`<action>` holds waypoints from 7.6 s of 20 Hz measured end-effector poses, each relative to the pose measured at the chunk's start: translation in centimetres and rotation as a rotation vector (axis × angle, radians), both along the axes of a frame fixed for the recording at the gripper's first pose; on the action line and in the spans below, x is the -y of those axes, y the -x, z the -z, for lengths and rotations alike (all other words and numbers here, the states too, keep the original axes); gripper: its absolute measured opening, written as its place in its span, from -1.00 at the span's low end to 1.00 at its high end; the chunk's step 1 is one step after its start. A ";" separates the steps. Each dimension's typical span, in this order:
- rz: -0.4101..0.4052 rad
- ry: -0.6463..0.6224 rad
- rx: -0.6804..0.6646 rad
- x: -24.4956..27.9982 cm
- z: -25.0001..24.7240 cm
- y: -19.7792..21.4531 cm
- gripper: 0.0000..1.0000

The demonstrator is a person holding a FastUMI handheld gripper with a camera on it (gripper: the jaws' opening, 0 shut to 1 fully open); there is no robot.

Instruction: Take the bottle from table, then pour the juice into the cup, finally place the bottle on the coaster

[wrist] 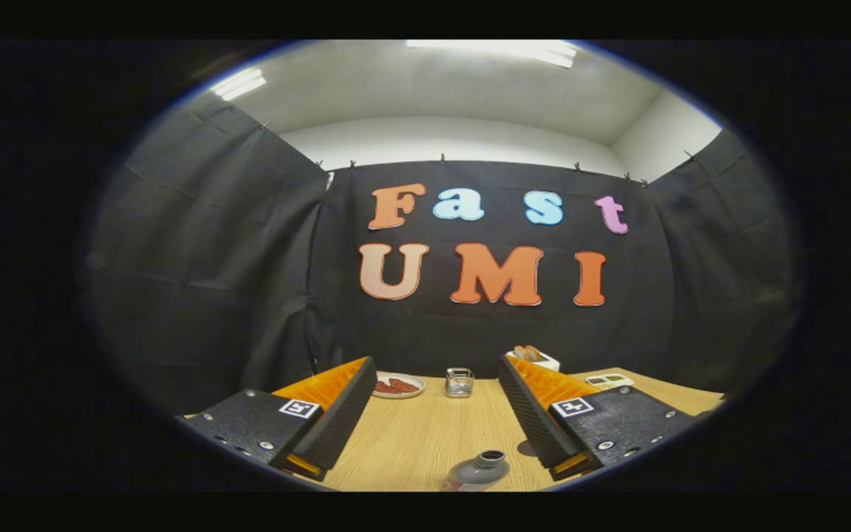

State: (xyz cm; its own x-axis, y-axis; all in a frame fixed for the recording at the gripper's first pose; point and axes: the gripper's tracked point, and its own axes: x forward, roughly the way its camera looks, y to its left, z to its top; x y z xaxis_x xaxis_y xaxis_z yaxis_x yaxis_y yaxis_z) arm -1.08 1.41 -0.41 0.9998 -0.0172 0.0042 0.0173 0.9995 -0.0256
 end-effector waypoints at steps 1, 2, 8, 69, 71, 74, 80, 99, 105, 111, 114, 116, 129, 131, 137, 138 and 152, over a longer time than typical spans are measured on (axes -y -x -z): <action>0.004 0.010 0.004 0.2 0.0 0.1 0.96; 0.013 0.018 0.008 0.5 0.1 0.2 0.96; 0.040 -0.003 -0.039 2.5 3.7 0.2 0.96; 0.183 -0.976 -0.288 10.6 22.1 0.0 0.51; 0.220 -1.050 -0.270 11.4 22.1 0.0 0.50; 0.263 -1.167 -0.230 12.8 22.0 0.1 0.50; 0.338 -1.319 -0.151 15.9 21.5 0.4 0.49; 0.398 -1.732 -0.019 18.0 19.7 -0.1 0.49; 0.405 -1.834 0.019 18.5 19.5 0.1 0.49; 0.424 -1.907 0.040 19.5 19.6 -0.2 0.49; 0.420 -1.919 0.043 19.5 19.2 -0.9 0.49; 0.417 -1.923 0.047 19.7 19.0 -0.9 0.49; 0.428 -1.963 0.084 21.0 17.6 -1.1 0.49; 0.432 -1.975 0.097 21.2 17.4 -1.2 0.49; 0.437 -2.007 0.127 21.7 16.9 -1.2 0.50; 0.437 -2.012 0.130 21.7 16.9 -1.2 0.49; 0.437 -2.104 0.153 21.0 16.4 -1.4 0.49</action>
State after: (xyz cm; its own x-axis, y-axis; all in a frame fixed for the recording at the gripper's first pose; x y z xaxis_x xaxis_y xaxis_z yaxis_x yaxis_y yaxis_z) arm 0.35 -19.57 -16.80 0.9255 -0.2709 -0.2647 0.0873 -0.5274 0.8451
